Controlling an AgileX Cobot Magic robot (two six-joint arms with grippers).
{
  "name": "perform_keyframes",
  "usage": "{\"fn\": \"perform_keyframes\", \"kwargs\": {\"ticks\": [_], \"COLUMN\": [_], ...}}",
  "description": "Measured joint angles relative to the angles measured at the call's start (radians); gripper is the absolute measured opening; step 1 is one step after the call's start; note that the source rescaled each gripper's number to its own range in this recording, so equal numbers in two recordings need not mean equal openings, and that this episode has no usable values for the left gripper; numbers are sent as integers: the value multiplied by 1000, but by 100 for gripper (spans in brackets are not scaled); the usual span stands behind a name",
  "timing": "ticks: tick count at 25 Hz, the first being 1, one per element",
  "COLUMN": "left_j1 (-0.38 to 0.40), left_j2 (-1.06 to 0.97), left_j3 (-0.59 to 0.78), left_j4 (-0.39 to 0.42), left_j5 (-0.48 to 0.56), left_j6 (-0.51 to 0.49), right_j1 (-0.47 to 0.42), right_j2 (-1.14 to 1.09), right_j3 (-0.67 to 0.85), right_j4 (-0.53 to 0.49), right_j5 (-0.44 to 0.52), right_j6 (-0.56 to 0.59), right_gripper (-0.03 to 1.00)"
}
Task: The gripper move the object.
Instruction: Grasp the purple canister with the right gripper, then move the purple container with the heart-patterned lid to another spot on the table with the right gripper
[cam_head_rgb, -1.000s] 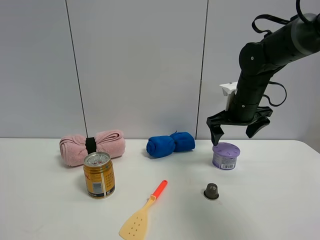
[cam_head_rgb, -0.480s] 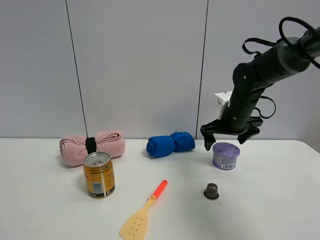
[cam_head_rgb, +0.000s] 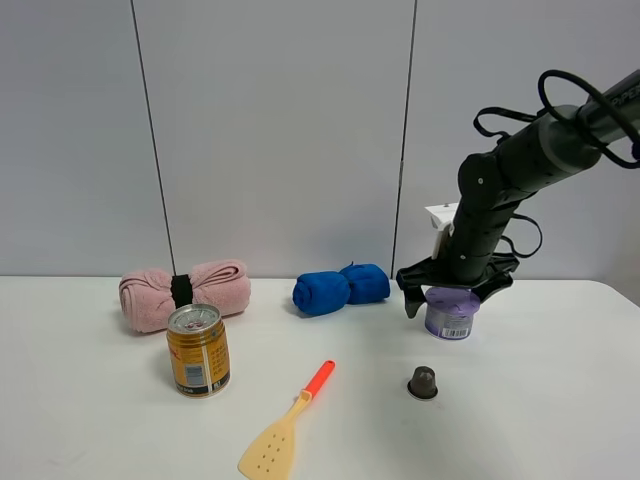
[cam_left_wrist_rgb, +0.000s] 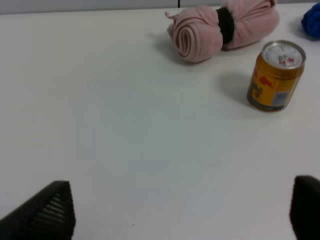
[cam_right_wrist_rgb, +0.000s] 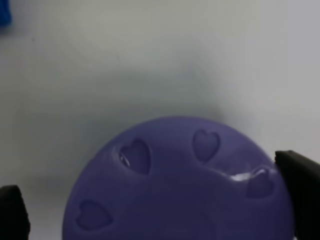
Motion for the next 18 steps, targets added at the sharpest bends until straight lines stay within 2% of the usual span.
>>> {"fn": "perform_keyframes", "kwargs": {"ticks": [6,7,8,9,10,11,18], "left_j1": [0,0,0,0,0,0,0], "left_j2": [0,0,0,0,0,0,0], "left_j3": [0,0,0,0,0,0,0], "left_j4": [0,0,0,0,0,0,0], "left_j5": [0,0,0,0,0,0,0], "left_j6": [0,0,0,0,0,0,0], "right_j1": [0,0,0,0,0,0,1], "right_j2": [22,22,22,22,22,22,9], "right_j3": [0,0,0,0,0,0,0], "right_j4": [0,0,-1,-2,-3,-3,35], "right_j5": [0,0,0,0,0,0,17], "right_j6": [0,0,0,0,0,2,1], "right_gripper": [100,94,78,56,23,0,1]}}
